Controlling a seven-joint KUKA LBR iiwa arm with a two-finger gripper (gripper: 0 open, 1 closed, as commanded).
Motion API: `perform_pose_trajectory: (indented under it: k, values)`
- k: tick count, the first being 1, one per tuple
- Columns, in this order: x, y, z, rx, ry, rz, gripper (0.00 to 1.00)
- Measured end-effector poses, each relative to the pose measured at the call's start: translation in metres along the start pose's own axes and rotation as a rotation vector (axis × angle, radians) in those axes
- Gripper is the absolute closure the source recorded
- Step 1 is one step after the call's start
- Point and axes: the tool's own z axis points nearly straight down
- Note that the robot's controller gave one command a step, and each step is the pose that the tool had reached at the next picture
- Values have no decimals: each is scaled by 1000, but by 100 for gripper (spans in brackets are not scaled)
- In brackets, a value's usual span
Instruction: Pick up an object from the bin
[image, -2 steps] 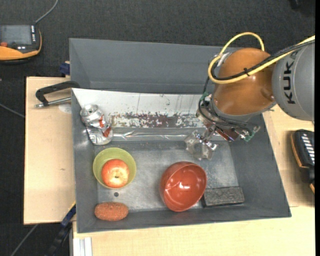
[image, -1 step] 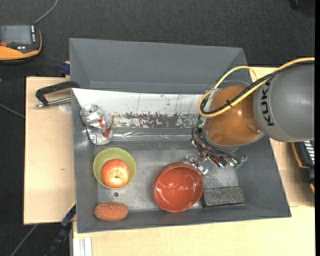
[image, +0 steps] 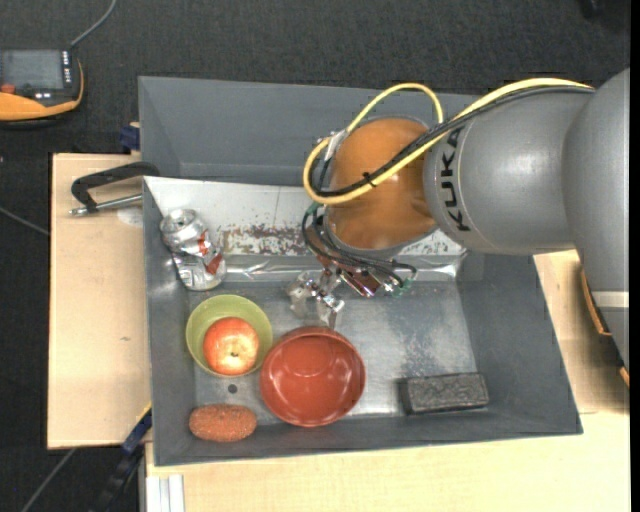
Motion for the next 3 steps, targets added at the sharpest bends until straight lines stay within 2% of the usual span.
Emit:
perform_pose_trajectory:
  k: [1,2,3]
  values:
    - [7,28,-22,15,-14,-690,100]
    - [-14,26,-98,26,-27,-676,100]
    - [33,26,-13,27,-30,-731,100]
